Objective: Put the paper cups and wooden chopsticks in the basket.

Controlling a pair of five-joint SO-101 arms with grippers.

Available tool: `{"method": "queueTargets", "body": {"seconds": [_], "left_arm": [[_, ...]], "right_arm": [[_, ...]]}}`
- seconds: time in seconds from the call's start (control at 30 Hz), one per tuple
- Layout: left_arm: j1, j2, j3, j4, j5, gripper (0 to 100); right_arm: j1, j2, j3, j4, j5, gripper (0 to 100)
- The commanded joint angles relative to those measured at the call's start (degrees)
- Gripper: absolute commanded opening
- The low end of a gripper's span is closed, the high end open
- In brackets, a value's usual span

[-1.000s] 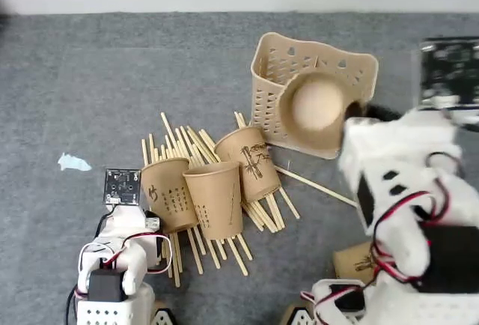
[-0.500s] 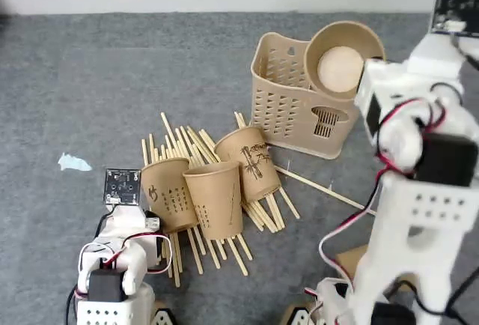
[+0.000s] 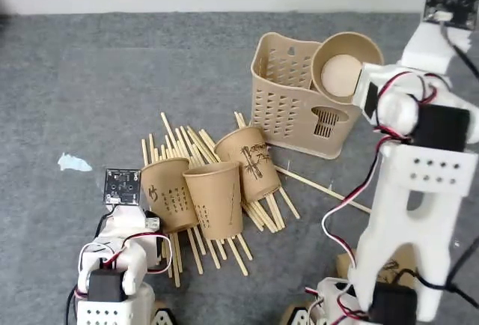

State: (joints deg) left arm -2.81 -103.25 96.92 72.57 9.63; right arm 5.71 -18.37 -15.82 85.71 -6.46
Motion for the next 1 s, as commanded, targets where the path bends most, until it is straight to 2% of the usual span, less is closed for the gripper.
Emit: {"method": "queueTargets", "body": {"seconds": [0.0, 0.2, 0.67, 0.87, 0.97], "left_arm": [[0.26, -0.97, -0.48, -0.26, 0.44, 1], [0.26, -0.97, -0.48, -0.26, 0.44, 1], [0.26, -0.97, -0.48, -0.26, 0.44, 1], [0.26, -0.97, -0.48, -0.26, 0.44, 1], [0.26, -0.97, -0.48, -0.26, 0.44, 1]], "right_arm": [[0.4, 0.04, -8.79, 6.11, -0.09, 11.5], [0.4, 0.31, -11.96, 12.7, -0.53, 11.1], [0.75, 14.9, -12.04, -11.47, -0.62, 11.0], [0.66, 14.81, -12.13, -12.53, -2.73, 11.1], [0.48, 11.65, -12.13, -9.8, -2.73, 11.1]]}}
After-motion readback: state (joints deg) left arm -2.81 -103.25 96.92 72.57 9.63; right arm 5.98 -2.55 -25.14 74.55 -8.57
